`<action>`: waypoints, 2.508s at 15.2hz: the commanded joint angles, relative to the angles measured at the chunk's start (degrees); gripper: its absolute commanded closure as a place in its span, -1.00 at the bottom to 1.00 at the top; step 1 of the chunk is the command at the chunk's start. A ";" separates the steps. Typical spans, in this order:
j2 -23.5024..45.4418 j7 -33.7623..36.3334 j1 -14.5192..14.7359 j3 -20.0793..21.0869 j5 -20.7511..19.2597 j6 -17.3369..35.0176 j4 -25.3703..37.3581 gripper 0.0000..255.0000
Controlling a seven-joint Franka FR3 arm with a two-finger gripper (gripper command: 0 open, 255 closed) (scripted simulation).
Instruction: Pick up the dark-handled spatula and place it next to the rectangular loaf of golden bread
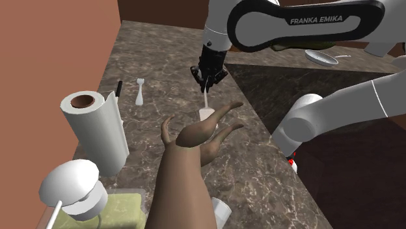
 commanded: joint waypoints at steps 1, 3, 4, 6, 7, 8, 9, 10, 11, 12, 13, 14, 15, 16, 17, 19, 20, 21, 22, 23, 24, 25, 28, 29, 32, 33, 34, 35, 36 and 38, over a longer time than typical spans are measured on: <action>-0.10 0.02 -0.11 -0.31 -0.25 -1.65 1.52 1.00; -0.21 0.00 -0.21 -0.63 -0.47 -3.20 2.96 1.00; -0.24 -0.01 -0.26 -0.79 -0.59 -3.96 3.69 1.00; -0.26 -0.02 -0.37 -1.09 -0.82 -5.48 5.19 1.00; -0.25 -0.02 -0.42 -1.24 -0.93 -6.24 5.96 1.00; -0.23 -0.02 -0.48 -1.38 -1.05 -6.99 6.73 1.00; -0.19 -0.02 -0.54 -1.51 -1.16 -7.74 7.51 1.00; -0.14 -0.01 -0.60 -1.64 -1.27 -8.48 8.30 1.00; -0.08 -0.01 -0.66 -1.77 -1.39 -9.23 9.11 1.00; 0.00 0.00 -0.73 -1.90 -1.50 -9.96 9.92 1.00; 0.09 0.01 -0.79 -2.01 -1.61 -10.70 10.74 1.00; 0.19 0.02 -0.86 -2.13 -1.73 -11.43 11.57 1.00; 0.31 0.04 -0.92 -2.24 -1.84 -12.17 12.41 1.00; 0.44 0.05 -0.99 -2.35 -1.95 -12.89 13.27 1.00; 0.58 0.07 -1.06 -2.45 -2.06 -13.62 14.13 1.00; 0.89 0.11 -1.20 -2.64 -2.28 -15.07 15.89 1.00; 1.07 0.13 -1.27 -2.73 -2.39 -15.80 16.78 1.00; 1.26 0.16 -1.34 -2.82 -2.50 -16.52 17.68 1.00; 1.46 0.19 -1.41 -2.90 -2.61 -17.24 18.60 1.00; 1.67 0.22 -1.49 -2.97 -2.72 -17.96 19.53 1.00; 1.89 0.25 -1.56 -3.05 -2.83 -18.68 20.47 1.00; 2.13 0.29 -1.64 -3.11 -2.94 -19.40 21.42 1.00; 2.91 0.41 -1.87 -3.29 -3.27 -21.56 24.34 1.00; 3.20 0.45 -1.94 -3.33 -3.38 -22.29 25.34 1.00; 4.10 -2.12 -2.81 -5.37 -4.61 -22.36 26.04 1.00; 4.52 -3.41 -3.22 -6.34 -5.18 -22.10 26.09 1.00; 5.01 -4.68 -3.65 -7.29 -5.75 -21.83 26.19 1.00; 5.54 -5.93 -4.08 -8.23 -6.31 -21.56 26.36 1.00; 6.13 -7.17 -4.53 -9.14 -6.86 -21.29 26.60 1.00; 7.47 -9.61 -5.44 -10.92 -7.93 -20.75 27.26 1.00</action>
